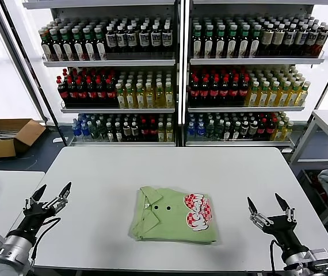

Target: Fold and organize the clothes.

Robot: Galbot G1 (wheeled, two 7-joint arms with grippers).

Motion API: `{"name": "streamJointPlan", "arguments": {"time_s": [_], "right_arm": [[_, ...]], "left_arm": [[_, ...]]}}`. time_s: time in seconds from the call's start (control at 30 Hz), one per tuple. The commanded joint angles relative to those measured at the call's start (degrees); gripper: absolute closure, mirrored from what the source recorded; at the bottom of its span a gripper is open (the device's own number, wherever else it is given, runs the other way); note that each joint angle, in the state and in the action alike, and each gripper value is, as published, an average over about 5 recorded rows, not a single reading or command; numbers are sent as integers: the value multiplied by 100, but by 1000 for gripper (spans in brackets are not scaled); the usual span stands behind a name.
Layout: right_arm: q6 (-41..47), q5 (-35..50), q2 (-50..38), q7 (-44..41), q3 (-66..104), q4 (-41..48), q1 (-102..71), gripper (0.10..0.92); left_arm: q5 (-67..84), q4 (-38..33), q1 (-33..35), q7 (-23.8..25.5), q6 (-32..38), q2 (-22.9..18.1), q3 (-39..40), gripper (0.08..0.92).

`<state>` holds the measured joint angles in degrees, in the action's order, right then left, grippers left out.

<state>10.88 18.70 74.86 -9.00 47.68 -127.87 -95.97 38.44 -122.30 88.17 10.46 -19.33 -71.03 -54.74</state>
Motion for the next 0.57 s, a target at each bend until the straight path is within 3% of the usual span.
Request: {"name": "streamJointPlan", "arguments": {"time_s": [0.03, 0.37, 0.57], "right_arm": [[73, 133, 253, -144, 611, -149, -309, 203], [146, 279, 381, -165, 1040, -20, -122, 203], [388, 1040, 357, -64, 1219, -75, -63, 203]], "left_arm": [[4, 96, 49, 325, 51, -78, -339, 177], [-81, 232, 29, 406, 93, -107, -358, 177], [-120, 246, 16, 414, 91, -129, -306, 177]]}}
